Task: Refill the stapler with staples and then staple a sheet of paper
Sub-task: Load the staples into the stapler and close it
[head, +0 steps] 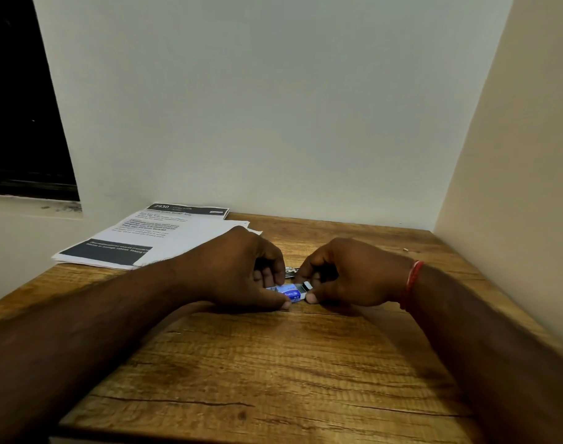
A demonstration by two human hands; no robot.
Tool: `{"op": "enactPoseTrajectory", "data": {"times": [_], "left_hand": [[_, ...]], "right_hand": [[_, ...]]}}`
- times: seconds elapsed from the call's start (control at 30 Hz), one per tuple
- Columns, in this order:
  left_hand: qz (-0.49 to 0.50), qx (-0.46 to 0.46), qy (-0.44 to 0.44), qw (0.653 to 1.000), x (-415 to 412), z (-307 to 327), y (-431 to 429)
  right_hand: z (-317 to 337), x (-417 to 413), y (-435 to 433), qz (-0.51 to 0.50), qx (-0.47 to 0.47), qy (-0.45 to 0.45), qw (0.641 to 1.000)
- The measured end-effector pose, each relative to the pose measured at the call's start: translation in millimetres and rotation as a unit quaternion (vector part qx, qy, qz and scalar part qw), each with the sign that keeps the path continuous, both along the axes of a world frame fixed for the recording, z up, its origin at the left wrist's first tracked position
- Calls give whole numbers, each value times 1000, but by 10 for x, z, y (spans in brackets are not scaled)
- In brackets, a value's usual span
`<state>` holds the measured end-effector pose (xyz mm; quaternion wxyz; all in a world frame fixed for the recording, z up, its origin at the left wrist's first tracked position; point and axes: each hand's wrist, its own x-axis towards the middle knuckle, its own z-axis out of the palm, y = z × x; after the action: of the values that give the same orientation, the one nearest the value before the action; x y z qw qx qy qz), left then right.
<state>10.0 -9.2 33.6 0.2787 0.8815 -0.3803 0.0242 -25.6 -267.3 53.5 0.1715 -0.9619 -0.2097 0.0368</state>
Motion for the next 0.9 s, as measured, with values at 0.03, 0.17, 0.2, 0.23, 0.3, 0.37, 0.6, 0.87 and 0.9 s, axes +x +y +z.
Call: {"op": "enactPoseTrajectory", "data": {"times": [0.03, 0.17, 0.2, 0.23, 0.3, 0.37, 0.6, 0.87, 0.9], "left_hand": [[-1, -2, 1, 1000, 5, -2, 4], [-7, -4, 6, 1000, 15, -7, 3], [-9, -3, 6, 1000, 16, -8, 3], [-10, -3, 5, 1000, 14, -11, 2], [-12, -4, 2, 1000, 15, -15, -7], [-14, -5, -1, 1000, 21, -15, -12], [-19, -7, -8, 1000, 31, -30, -18], [-22, 0, -32, 999, 0, -33, -30], [-19, -3, -30, 999, -4, -38, -29]], "right_hand": [[4, -3, -10, 1, 12, 11, 1000], [-6, -1, -52, -49, 143, 96, 984], [-9, -1, -42, -60, 153, 98, 982], [-14, -3, -26, -66, 151, 96, 982], [-22, -3, 14, -71, 139, 86, 984], [-23, 1, 30, -78, 141, 85, 983], [-36, -20, 98, -70, 146, 81, 984], [-86, -15, 159, -58, 127, 49, 989], [-96, -9, 156, -58, 133, 51, 988]]}}
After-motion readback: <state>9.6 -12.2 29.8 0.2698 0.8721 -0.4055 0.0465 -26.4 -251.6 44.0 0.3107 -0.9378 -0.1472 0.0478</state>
